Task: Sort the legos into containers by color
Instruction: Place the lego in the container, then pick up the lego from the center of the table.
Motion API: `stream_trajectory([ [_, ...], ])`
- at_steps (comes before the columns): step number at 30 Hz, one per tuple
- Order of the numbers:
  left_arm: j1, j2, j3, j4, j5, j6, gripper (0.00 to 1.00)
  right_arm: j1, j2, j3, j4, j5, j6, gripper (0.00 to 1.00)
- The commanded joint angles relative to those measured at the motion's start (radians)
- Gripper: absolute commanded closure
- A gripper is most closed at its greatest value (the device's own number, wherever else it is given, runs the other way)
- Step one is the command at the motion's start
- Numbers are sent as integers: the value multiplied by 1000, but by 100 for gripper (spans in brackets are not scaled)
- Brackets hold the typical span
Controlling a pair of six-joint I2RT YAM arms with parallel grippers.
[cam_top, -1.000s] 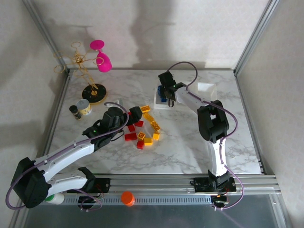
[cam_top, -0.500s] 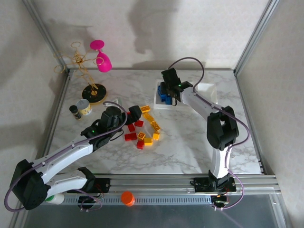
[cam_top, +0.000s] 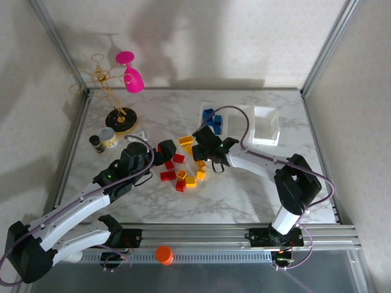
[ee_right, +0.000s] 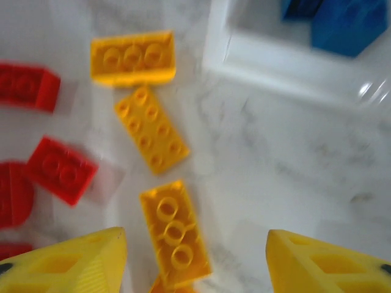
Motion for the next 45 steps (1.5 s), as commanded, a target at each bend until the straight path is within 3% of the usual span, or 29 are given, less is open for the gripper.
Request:
stream_trajectory([
  [1, 10, -33, -38, -50, 17, -24, 1, 19, -22, -58, 13, -5, 57, 36],
  [11, 11, -68, -97, -38, -2, -68, 0, 23, 80, -33, 59, -81, -76, 28],
  [15, 11, -80, -111, -34, -10, -75, 0, 22, 142, 16, 27, -45, -97, 27],
  [27, 12, -78, -115, -34, -17, -71, 0, 0, 232, 78, 49, -51, -121, 49],
  [36, 11, -76, -110, -27, -9, -72, 0, -11, 211, 68, 49, -49, -120, 66],
  [45, 7, -68, -83, -6, 27, -66, 0, -55, 73, 25, 19, -31, -96, 67],
])
